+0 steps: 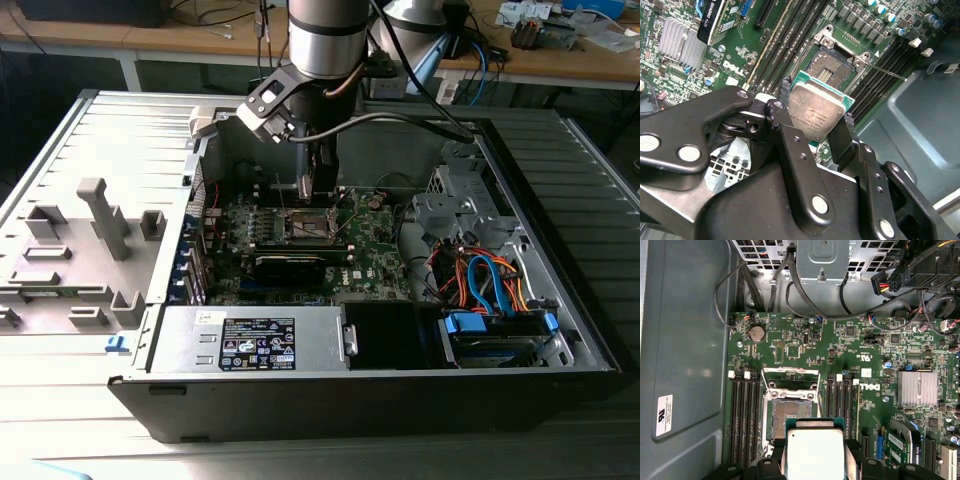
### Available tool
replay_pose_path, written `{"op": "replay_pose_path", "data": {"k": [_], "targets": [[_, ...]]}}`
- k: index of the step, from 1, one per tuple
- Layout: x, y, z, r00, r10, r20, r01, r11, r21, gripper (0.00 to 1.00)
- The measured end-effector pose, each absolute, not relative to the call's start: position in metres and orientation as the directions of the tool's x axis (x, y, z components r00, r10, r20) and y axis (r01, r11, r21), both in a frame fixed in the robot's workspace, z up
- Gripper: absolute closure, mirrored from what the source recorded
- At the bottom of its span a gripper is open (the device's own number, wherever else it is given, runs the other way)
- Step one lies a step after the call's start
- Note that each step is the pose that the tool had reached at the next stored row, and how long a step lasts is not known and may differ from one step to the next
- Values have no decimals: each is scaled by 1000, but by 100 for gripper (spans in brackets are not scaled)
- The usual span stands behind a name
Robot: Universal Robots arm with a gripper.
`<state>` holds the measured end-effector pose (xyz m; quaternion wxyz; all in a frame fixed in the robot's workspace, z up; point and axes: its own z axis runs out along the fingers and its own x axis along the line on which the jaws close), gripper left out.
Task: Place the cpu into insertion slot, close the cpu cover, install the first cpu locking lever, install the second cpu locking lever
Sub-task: 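Place the cpu into insertion slot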
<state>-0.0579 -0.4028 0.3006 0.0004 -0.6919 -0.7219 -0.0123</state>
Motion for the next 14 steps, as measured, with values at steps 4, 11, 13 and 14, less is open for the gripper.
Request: {"op": "replay_pose_path", "data": {"k": [4,11,13,14], "targets": [[-58,-403,299,-42,999,17,999,42,17,45],[-59,-403,296,-42,999,17,999,42,17,45],[-59,-402,295,-42,999,17,999,42,17,45],[-59,-402,295,-42,999,17,999,42,17,45]]}}
